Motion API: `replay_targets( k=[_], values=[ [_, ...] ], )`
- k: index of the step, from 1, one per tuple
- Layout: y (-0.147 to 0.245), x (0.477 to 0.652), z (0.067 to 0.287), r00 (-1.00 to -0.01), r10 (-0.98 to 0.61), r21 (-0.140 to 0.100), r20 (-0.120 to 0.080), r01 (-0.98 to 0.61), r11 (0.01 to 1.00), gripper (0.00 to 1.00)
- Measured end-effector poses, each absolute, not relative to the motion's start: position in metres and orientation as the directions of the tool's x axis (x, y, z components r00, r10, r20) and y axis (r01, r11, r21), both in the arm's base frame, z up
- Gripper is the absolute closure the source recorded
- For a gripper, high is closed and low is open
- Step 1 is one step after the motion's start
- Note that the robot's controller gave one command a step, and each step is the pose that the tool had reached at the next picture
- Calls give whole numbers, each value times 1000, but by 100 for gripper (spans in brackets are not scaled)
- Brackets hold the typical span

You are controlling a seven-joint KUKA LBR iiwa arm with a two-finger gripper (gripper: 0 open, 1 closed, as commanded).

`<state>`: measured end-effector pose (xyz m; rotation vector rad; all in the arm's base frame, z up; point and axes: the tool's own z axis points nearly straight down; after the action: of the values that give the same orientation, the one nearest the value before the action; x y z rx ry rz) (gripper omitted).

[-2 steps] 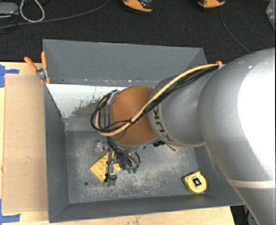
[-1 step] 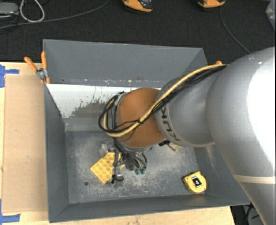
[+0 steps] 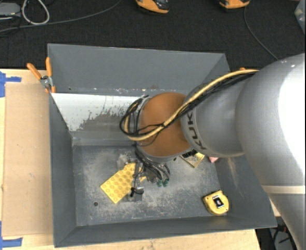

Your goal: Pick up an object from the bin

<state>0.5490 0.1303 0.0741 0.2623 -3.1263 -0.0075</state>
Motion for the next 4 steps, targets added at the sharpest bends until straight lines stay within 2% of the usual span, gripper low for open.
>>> replay_targets(
  k=[1,2,3,4],
  values=[
    [183,500,71,-991,-132,6,10,-132,991,100],
    [183,500,71,-991,-131,6,10,-131,991,100],
    [183,497,133,-989,-148,4,17,-148,989,100],
    [172,494,167,-987,-159,4,17,-159,987,100]
  ],
)
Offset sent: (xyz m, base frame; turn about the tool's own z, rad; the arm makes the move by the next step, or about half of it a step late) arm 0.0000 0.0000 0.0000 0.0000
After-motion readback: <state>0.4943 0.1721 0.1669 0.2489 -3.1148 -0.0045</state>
